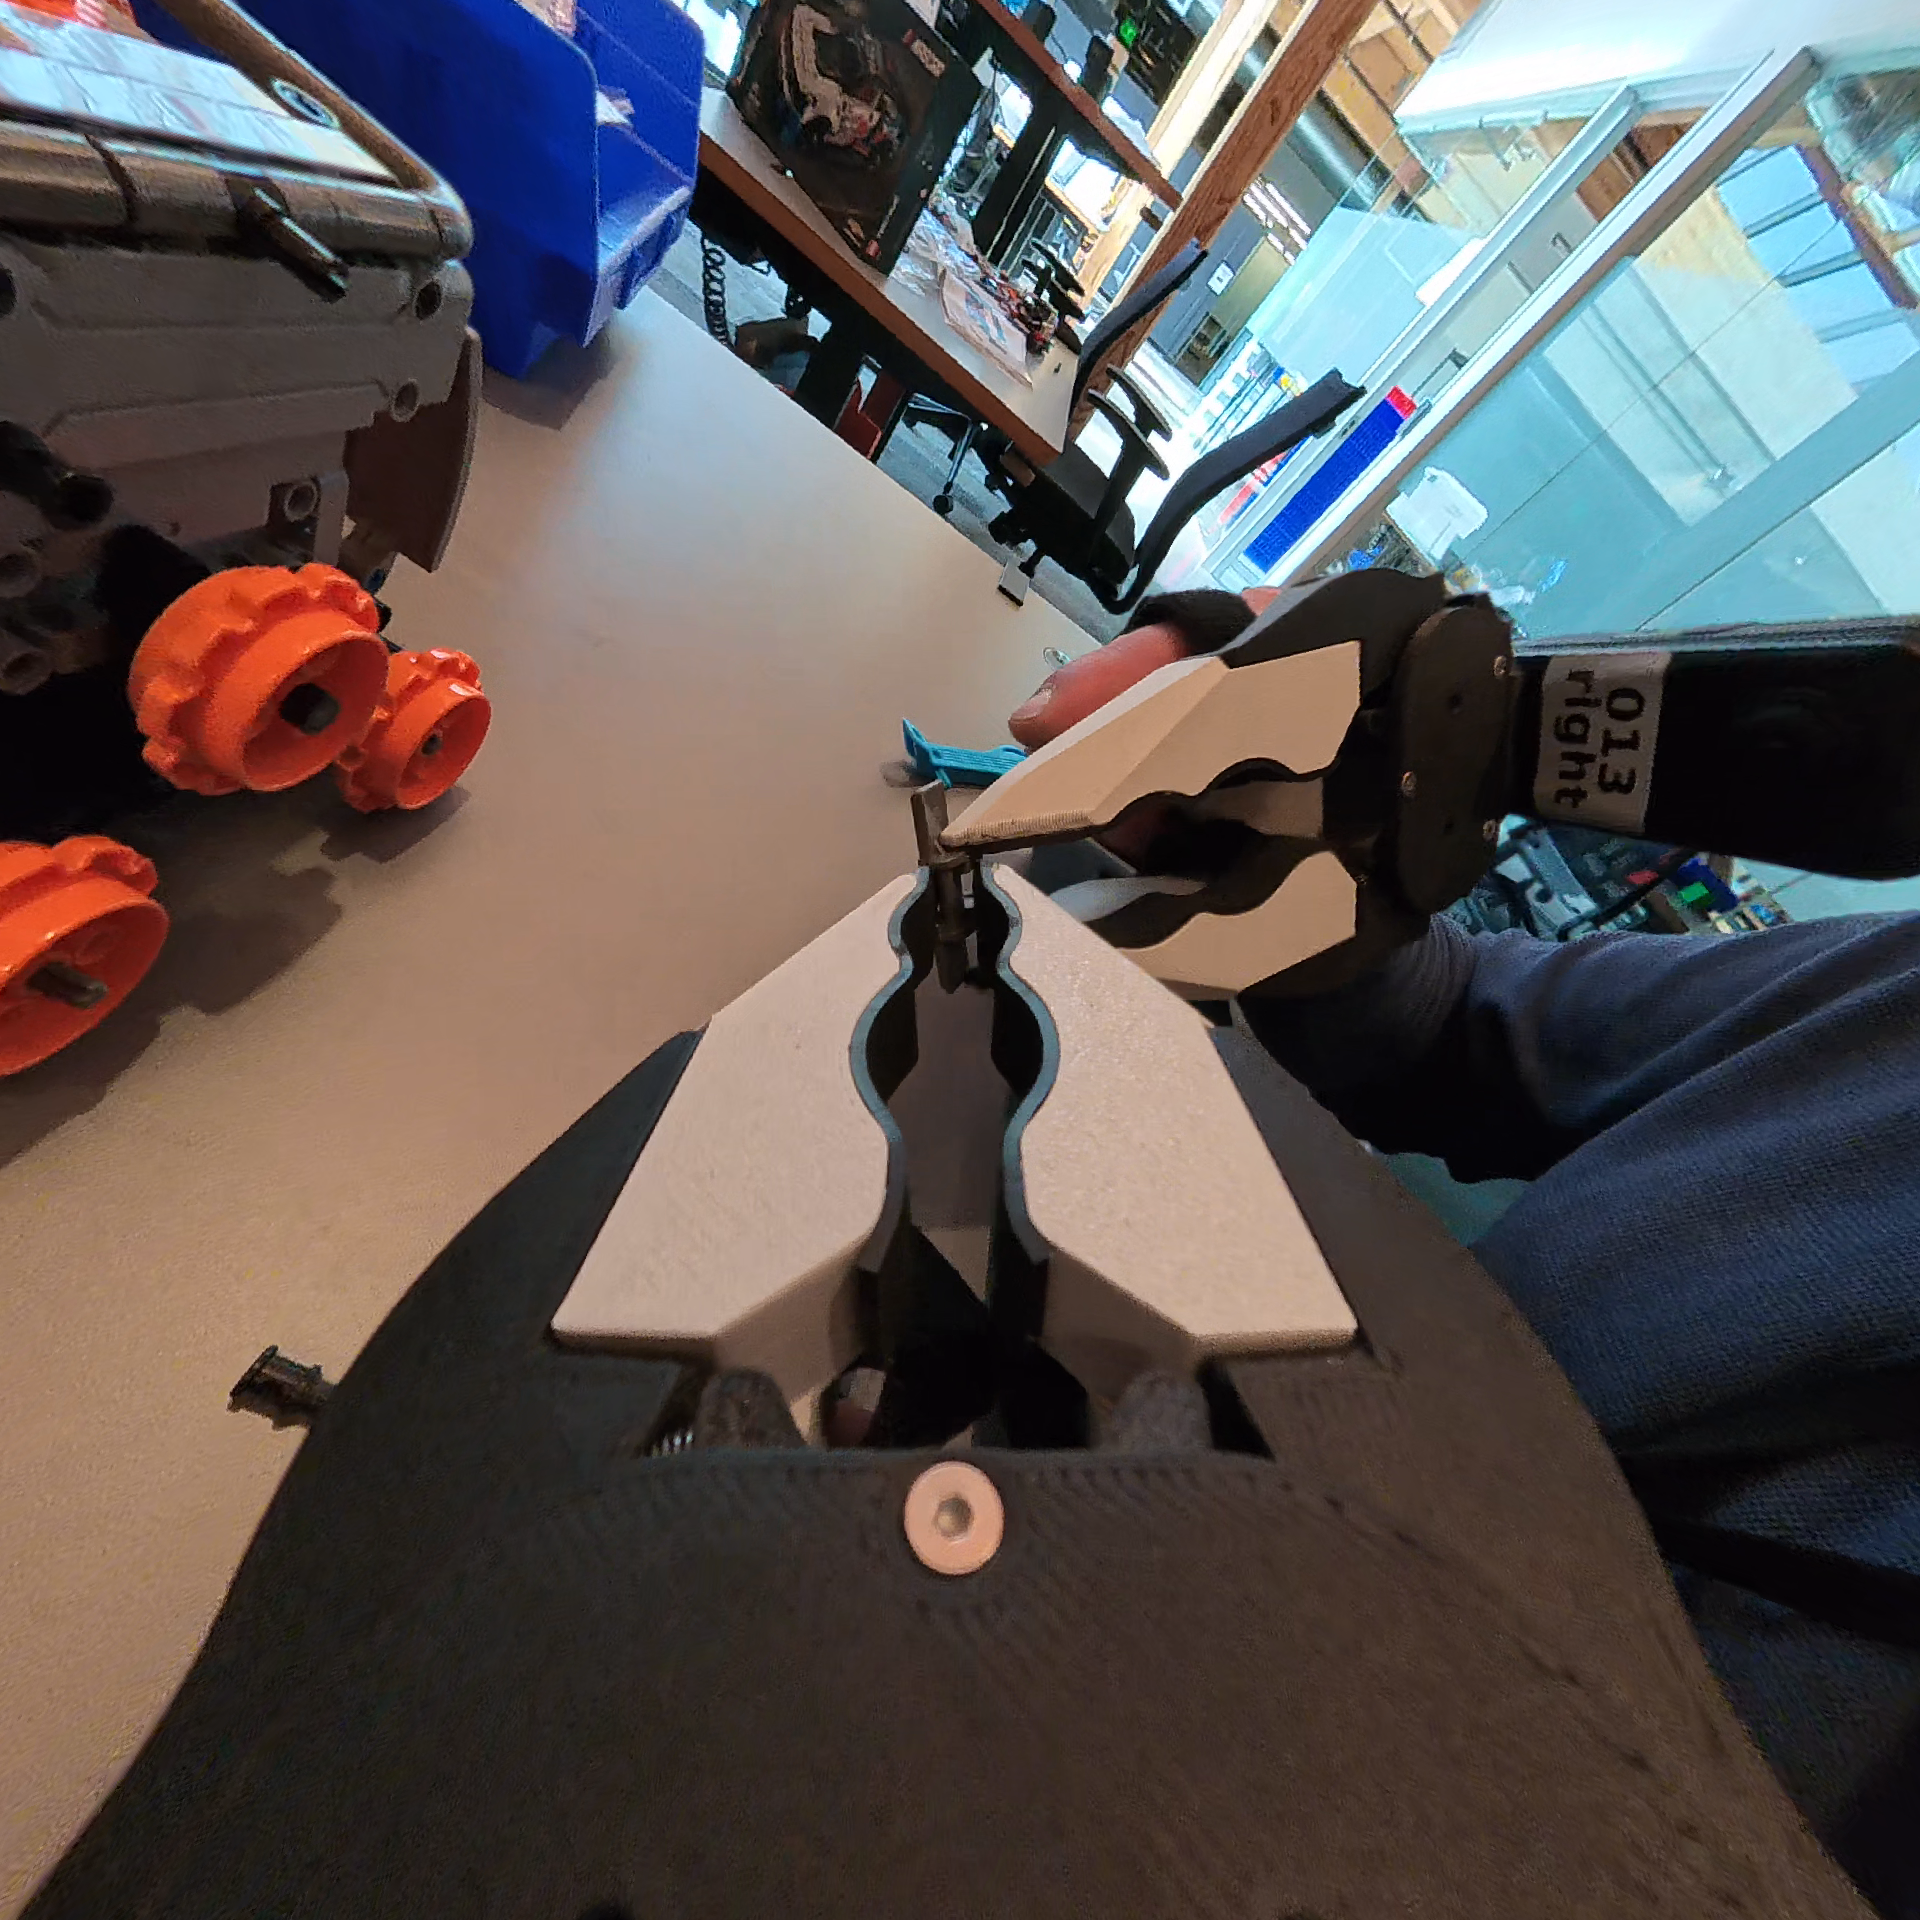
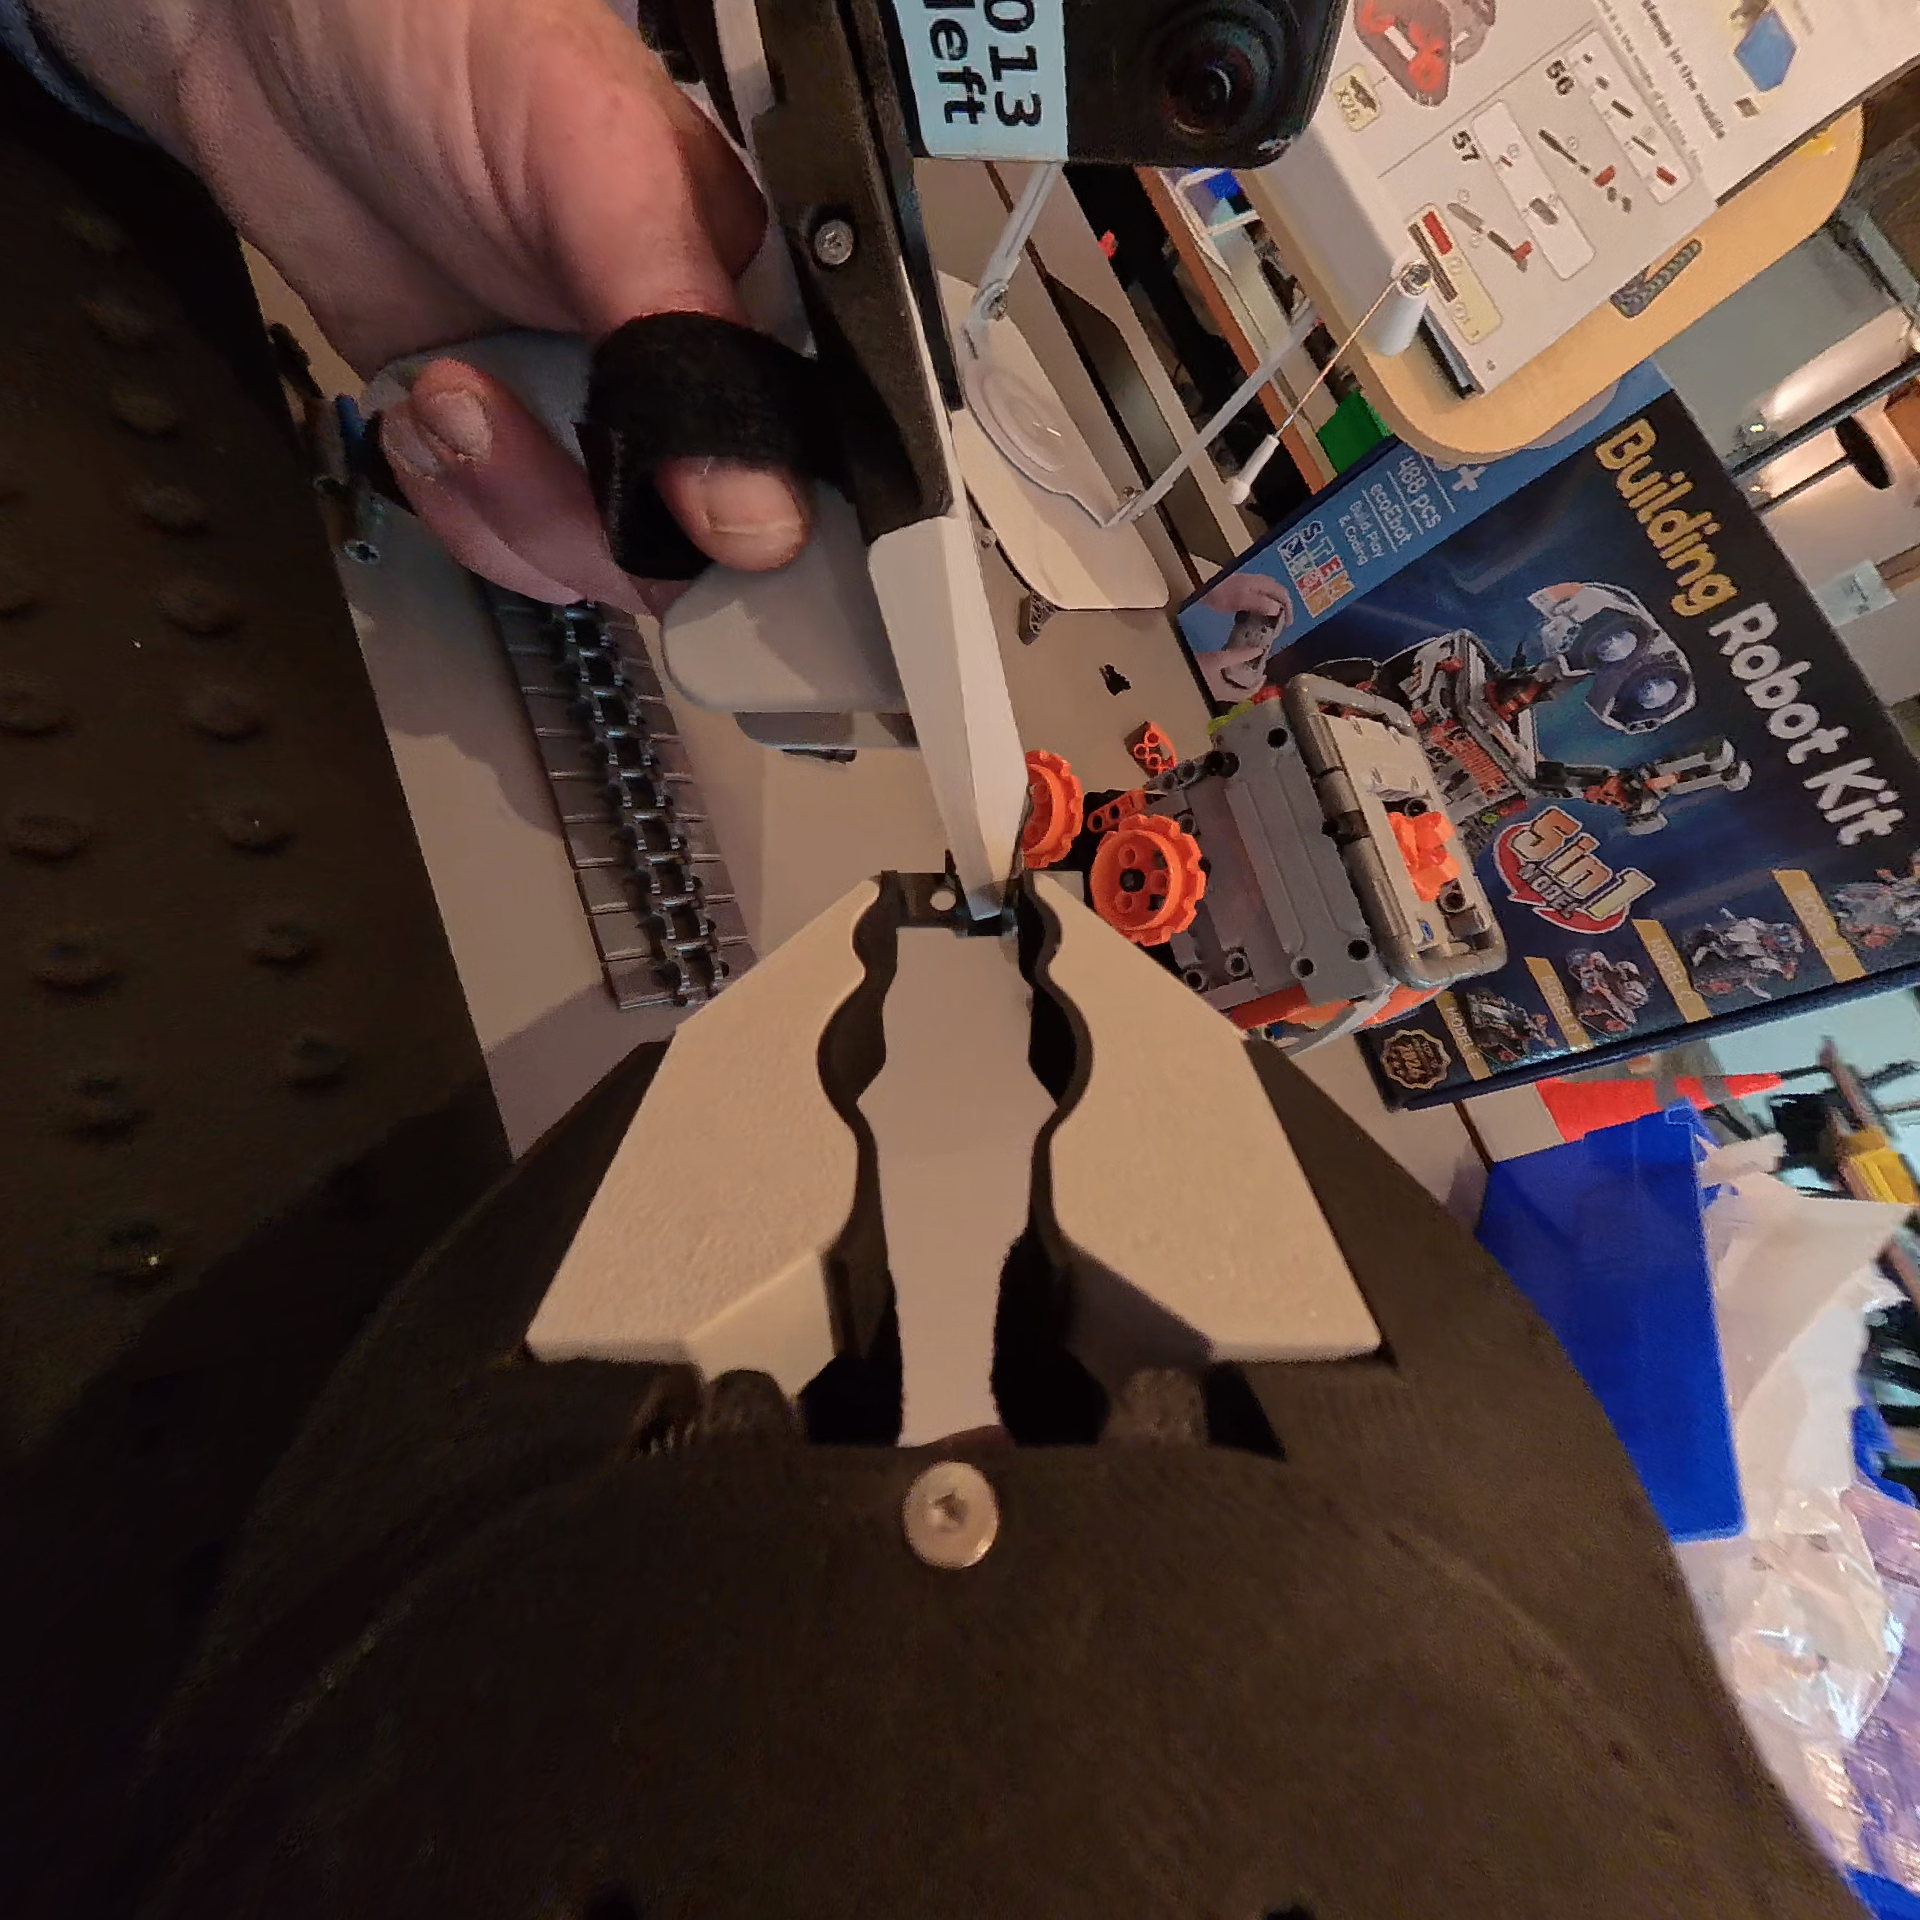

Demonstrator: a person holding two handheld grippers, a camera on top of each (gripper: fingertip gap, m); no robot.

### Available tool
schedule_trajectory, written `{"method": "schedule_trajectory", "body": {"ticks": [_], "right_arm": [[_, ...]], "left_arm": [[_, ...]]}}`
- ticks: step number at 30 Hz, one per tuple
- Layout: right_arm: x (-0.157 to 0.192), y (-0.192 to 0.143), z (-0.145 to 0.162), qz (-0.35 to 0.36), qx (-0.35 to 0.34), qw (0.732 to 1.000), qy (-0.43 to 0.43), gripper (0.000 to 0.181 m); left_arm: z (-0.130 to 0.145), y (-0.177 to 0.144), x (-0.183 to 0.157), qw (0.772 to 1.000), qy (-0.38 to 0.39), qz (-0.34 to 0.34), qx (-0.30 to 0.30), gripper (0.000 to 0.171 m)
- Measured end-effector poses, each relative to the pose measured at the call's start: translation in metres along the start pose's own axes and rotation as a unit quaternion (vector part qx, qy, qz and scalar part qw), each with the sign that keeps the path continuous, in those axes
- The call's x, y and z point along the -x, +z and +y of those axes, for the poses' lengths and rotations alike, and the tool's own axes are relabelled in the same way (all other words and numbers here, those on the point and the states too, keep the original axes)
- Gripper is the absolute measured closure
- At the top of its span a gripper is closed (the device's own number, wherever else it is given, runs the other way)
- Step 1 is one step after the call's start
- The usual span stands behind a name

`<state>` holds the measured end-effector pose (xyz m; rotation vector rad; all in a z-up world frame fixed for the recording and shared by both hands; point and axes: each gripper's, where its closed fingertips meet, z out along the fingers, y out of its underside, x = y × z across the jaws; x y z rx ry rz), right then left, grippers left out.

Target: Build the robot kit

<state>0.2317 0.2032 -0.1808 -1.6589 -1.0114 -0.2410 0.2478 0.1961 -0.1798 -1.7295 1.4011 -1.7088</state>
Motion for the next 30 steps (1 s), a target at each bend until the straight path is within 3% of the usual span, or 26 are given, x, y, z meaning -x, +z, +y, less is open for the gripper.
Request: {"method": "schedule_trajectory", "body": {"ticks": [6, 16, 24, 30], "right_arm": [[-0.004, 0.002, 0.002, 0.042, 0.013, 0.997, -0.06, 0.166], [0.0, -0.002, 0.008, -0.012, 0.018, 0.994, -0.107, 0.169], [0.003, -0.001, 0.007, -0.016, 0.003, 0.993, -0.119, 0.167], [0.003, 0.002, 0.009, -0.022, 0.0, 0.996, -0.081, 0.173]], "left_arm": [[0.002, 0.0, 0.002, 0.999, -0.035, 0.013, 0.0, 0.166], [0.005, -0.001, 0.0, 0.999, -0.028, 0.025, 0.028, 0.166], [0.008, 0.001, 0.0, 0.998, -0.035, 0.032, 0.039, 0.166], [0.009, 0.002, 0.004, 0.998, -0.05, 0.03, 0.036, 0.166]]}}
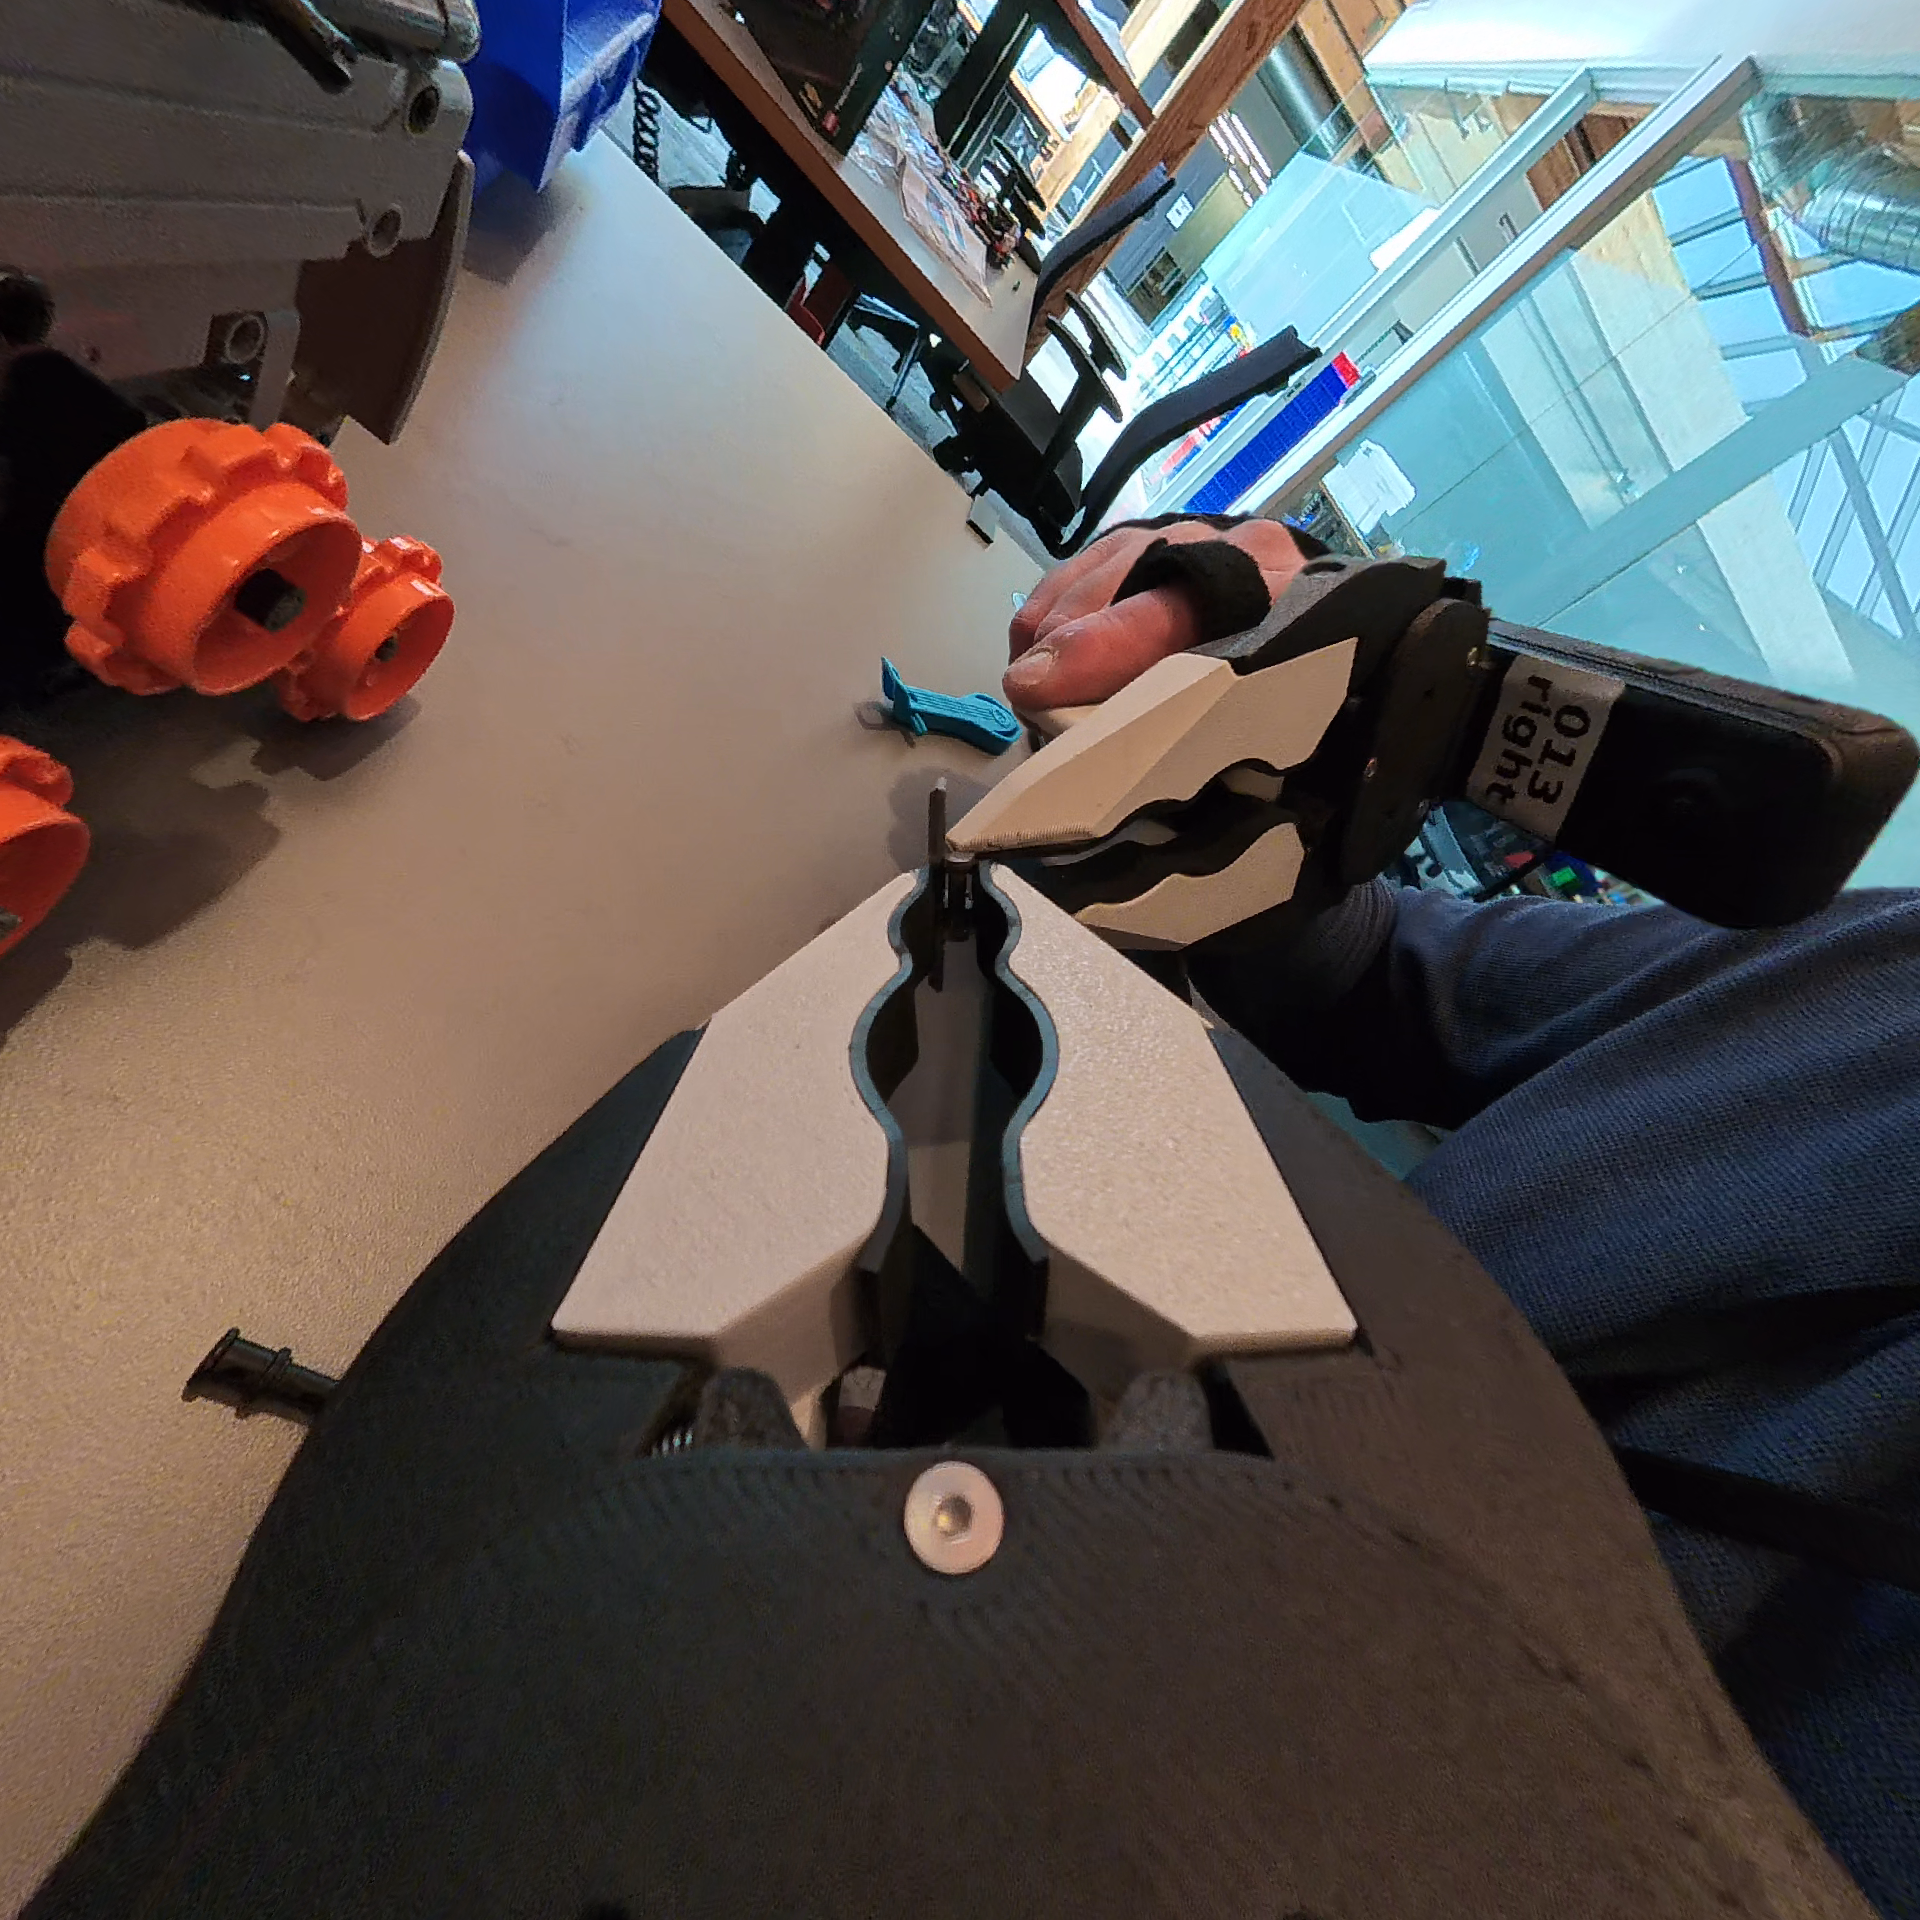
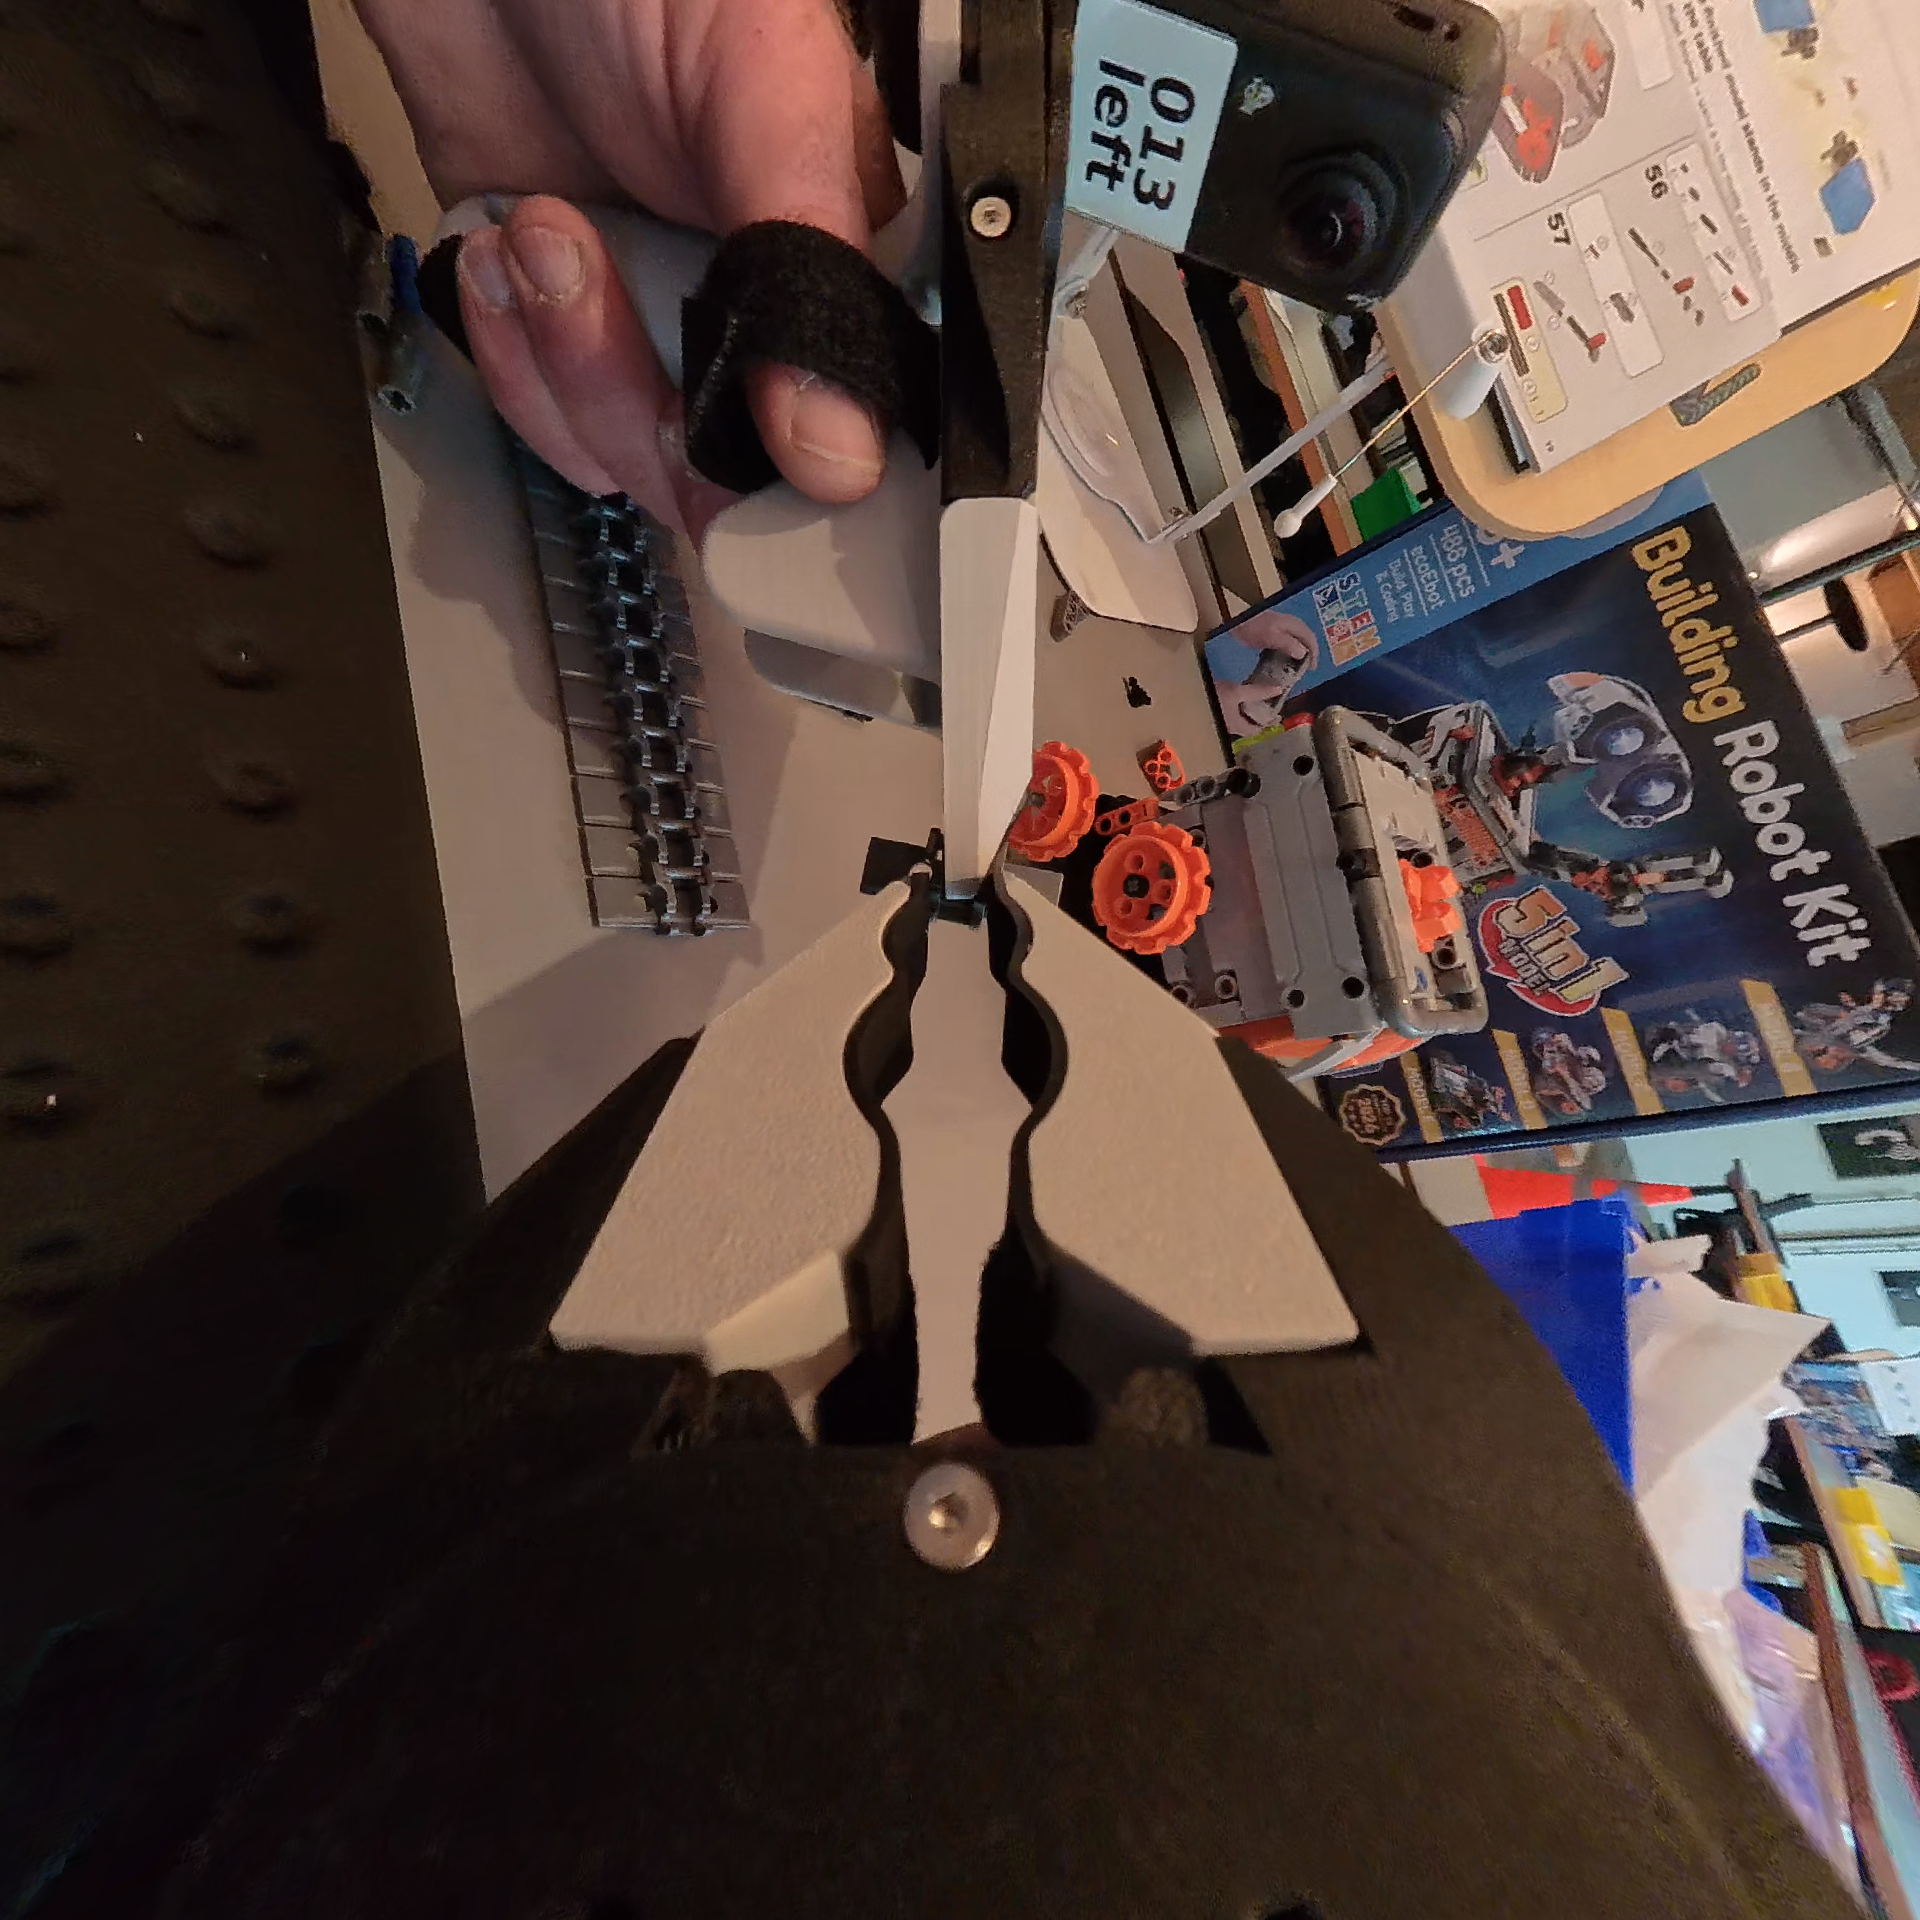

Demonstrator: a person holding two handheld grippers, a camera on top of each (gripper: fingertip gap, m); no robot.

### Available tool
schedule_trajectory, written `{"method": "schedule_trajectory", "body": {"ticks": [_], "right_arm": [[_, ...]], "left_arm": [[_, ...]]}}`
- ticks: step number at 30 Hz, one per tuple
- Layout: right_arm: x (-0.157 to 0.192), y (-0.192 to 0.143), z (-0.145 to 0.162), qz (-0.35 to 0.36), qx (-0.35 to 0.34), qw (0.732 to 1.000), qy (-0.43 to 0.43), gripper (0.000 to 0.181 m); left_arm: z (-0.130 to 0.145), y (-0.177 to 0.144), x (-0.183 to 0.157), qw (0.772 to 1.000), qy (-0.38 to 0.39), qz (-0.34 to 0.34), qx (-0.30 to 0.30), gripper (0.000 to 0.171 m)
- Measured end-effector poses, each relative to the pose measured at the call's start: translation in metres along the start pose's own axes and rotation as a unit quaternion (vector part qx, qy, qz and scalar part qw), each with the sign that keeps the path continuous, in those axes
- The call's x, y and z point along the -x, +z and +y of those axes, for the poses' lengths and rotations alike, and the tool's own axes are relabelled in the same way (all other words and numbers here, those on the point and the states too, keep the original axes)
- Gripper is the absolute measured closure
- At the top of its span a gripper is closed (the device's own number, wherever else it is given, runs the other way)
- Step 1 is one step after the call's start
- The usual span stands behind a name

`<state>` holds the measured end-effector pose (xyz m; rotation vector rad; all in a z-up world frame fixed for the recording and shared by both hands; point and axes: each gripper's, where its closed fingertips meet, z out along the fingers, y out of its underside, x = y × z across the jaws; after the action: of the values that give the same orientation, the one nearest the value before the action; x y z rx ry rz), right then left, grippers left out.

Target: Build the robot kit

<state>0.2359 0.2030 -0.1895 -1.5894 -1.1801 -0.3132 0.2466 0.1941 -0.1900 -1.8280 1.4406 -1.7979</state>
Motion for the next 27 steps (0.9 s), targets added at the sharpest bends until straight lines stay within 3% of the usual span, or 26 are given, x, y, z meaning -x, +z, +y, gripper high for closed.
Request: {"method": "schedule_trajectory", "body": {"ticks": [9, 15, 17, 20, 22, 27], "right_arm": [[0.001, -0.002, 0.002, -0.036, -0.024, 0.998, 0.05, 0.173], [0.014, -0.005, 0.009, -0.124, -0.029, 0.988, 0.09, 0.173], [0.027, -0.006, 0.012, -0.185, -0.021, 0.977, 0.105, 0.173], [0.045, -0.005, 0.02, -0.268, 0.0, 0.957, 0.115, 0.173], [0.052, 0.0, 0.024, -0.302, 0.012, 0.947, 0.109, 0.173], [0.062, 0.012, 0.03, -0.357, 0.046, 0.928, 0.093, 0.173]], "left_arm": [[0.002, 0.0, -0.003, 1.0, 0.001, 0.007, 0.005, 0.157], [0.007, -0.011, 0.007, 0.997, 0.055, -0.045, 0.03, 0.147], [0.022, -0.017, 0.013, 0.983, 0.136, -0.087, 0.088, 0.146], [0.043, -0.025, 0.027, 0.938, 0.262, -0.157, 0.163, 0.148], [0.053, -0.026, 0.03, 0.92, 0.295, -0.172, 0.193, 0.149], [0.068, -0.027, 0.037, 0.909, 0.301, -0.17, 0.234, 0.15]]}}
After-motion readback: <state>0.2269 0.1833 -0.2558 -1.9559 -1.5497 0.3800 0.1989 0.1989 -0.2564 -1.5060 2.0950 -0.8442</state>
